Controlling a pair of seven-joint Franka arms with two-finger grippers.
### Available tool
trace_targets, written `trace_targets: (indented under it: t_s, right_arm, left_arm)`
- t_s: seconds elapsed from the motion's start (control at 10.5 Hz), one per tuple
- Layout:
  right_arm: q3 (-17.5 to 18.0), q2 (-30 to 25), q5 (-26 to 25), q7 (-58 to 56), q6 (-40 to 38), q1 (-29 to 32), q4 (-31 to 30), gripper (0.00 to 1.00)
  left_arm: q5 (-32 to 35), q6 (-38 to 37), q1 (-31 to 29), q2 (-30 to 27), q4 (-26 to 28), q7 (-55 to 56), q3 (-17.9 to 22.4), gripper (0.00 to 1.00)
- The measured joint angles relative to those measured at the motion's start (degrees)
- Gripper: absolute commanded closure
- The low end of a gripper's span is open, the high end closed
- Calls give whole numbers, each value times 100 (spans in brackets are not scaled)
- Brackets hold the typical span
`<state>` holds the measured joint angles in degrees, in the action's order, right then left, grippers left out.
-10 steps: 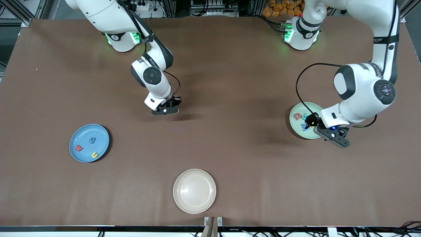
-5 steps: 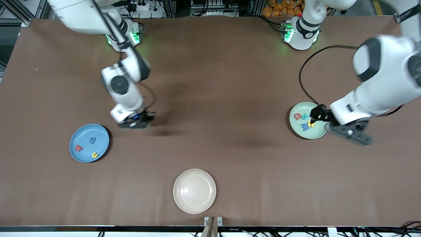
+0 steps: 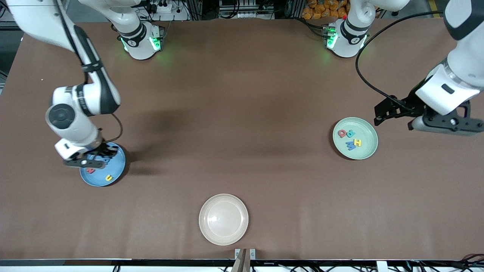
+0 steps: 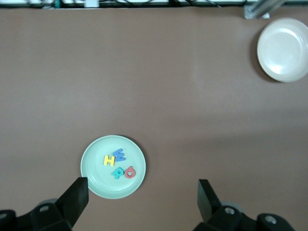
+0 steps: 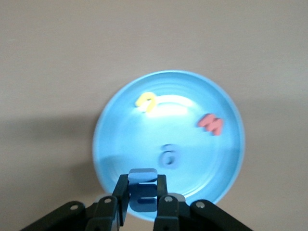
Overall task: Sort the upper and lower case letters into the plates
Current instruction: 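Place the blue e on the blue plate while the left gripper withdraws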
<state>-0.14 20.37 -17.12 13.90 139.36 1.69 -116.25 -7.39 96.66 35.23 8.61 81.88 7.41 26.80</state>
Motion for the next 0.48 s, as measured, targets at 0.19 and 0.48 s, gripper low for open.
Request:
trace_targets:
  t_s: [0.19,0.48]
  right_arm:
    - [-10,93,0,-53,19,173,190,0]
    - [-24,2,36,-59,-39,332,391,0]
  left_arm:
    - [144,-38,-3,-193,-51,331,-7,0]
    - [146,-283,-324,-456,-53,406,-363,0]
